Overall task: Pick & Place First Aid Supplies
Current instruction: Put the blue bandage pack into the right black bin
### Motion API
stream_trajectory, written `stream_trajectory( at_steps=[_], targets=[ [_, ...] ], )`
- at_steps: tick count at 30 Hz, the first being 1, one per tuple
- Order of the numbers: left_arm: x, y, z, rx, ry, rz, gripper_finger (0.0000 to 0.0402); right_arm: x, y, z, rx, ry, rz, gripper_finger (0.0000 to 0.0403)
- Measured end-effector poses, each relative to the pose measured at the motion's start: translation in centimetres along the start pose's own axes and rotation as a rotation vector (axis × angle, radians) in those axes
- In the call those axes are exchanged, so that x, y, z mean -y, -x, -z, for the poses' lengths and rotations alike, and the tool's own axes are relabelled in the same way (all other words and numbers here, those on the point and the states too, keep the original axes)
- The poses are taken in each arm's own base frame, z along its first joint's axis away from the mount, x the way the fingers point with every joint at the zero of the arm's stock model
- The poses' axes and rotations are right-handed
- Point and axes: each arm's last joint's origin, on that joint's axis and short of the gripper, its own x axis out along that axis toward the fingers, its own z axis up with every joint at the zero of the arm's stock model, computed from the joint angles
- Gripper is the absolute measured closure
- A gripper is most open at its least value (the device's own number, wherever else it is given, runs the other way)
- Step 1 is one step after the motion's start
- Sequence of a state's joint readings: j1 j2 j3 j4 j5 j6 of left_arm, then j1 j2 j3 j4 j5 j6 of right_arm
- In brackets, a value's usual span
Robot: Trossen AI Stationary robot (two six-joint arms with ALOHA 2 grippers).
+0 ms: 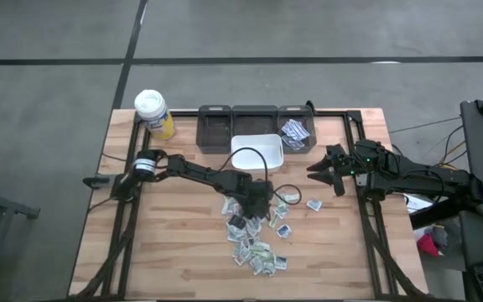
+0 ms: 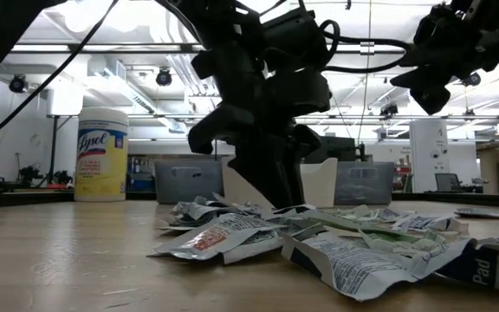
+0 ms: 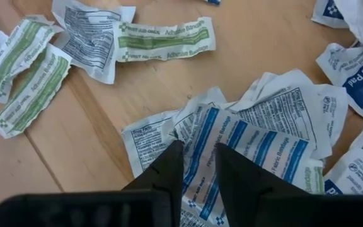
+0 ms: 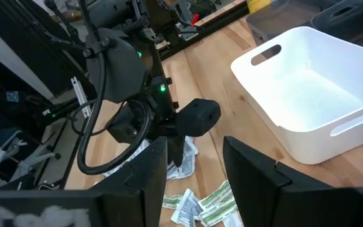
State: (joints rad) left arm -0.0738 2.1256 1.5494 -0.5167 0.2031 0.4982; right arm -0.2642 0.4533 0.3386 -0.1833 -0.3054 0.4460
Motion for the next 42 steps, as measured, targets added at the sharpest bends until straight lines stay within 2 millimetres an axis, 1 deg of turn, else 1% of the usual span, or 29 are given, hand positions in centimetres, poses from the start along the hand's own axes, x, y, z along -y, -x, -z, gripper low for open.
stream_trajectory(
  at_steps=[6, 10, 16, 21, 30, 33, 42],
  targets=[
    [-0.4, 0.4, -0.6, 0.015, -0.003, -0.026, 0.0326, 0.0, 0.0, 0.0, 0.000, 0.000, 0.000, 0.0262],
    [-0.4, 0.4, -0.7, 0.015, -0.003, -0.025, 0.0334, 0.0, 0.0, 0.0, 0.000, 0.000, 0.000, 0.0264],
    [-0.3, 0.4, -0.6, 0.012, -0.003, -0.023, 0.0368, 0.0, 0.0, 0.0, 0.000, 0.000, 0.000, 0.0256],
    [-0.1, 0.0, -0.1, -0.004, 0.001, -0.013, 0.0397, 0.0, 0.0, 0.0, 0.000, 0.000, 0.000, 0.0255],
    [-0.1, 0.0, 0.0, -0.011, 0.003, -0.010, 0.0401, 0.0, 0.0, 0.0, 0.000, 0.000, 0.000, 0.0266],
    [-0.3, 0.5, -0.4, -0.018, 0.013, -0.022, 0.0401, 0.0, 0.0, 0.0, 0.000, 0.000, 0.001, 0.0263],
    [-1.3, 2.5, -2.6, 0.034, 0.003, -0.077, 0.0401, 0.0, 0.0, 0.0, 0.000, -0.011, 0.001, 0.0262]
  ],
)
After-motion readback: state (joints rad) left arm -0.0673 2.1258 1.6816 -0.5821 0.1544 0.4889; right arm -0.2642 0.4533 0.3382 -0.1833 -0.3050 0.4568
